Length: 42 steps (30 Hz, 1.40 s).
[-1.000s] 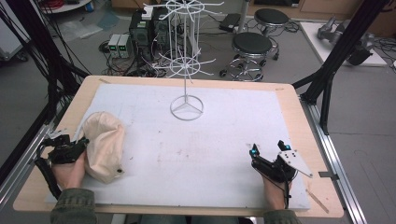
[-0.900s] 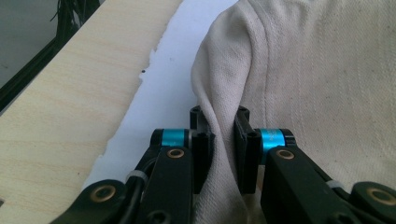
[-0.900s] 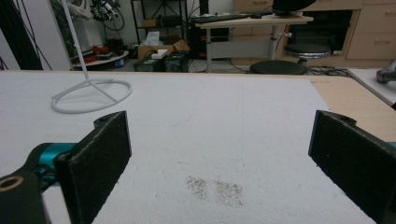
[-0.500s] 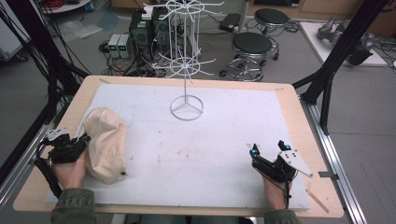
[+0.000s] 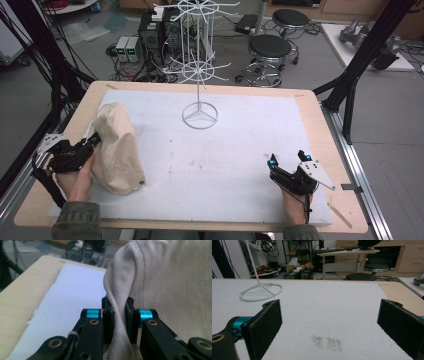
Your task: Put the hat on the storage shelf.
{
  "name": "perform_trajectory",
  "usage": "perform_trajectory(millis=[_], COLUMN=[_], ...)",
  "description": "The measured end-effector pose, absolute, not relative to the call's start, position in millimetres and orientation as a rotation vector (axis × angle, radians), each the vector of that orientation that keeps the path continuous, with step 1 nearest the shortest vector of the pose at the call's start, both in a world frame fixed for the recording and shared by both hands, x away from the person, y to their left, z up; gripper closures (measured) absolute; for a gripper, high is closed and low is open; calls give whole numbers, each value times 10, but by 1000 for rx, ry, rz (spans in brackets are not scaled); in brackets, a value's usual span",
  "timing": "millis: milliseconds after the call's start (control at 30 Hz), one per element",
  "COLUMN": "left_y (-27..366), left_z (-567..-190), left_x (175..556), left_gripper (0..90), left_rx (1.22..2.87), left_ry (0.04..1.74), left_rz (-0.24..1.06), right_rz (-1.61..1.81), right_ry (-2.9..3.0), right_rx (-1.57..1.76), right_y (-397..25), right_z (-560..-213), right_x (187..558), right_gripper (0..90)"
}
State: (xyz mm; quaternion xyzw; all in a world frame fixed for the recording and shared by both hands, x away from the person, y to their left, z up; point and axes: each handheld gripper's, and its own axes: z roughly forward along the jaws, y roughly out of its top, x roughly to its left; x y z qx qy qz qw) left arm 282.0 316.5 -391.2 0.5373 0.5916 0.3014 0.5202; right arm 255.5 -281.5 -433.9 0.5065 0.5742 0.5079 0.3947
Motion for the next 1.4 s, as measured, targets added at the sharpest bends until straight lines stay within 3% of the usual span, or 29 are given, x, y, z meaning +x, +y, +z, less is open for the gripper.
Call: perform_trajectory(millis=[733, 1400], left_y=[2731, 2573], left_z=[-3084, -2280], left_x=[2860, 2960], left_gripper=[800, 799], left_rx=[1154, 1186], left_ry=[1039, 813], left_rz=[603, 710], right_rz=[1302, 1300], right_ry=[1462, 1467], right_rx=[1274, 1266], right_y=[-2803, -2796], right_z=[-4336, -4335], right_x=[2551, 2552], right_gripper=[49, 49])
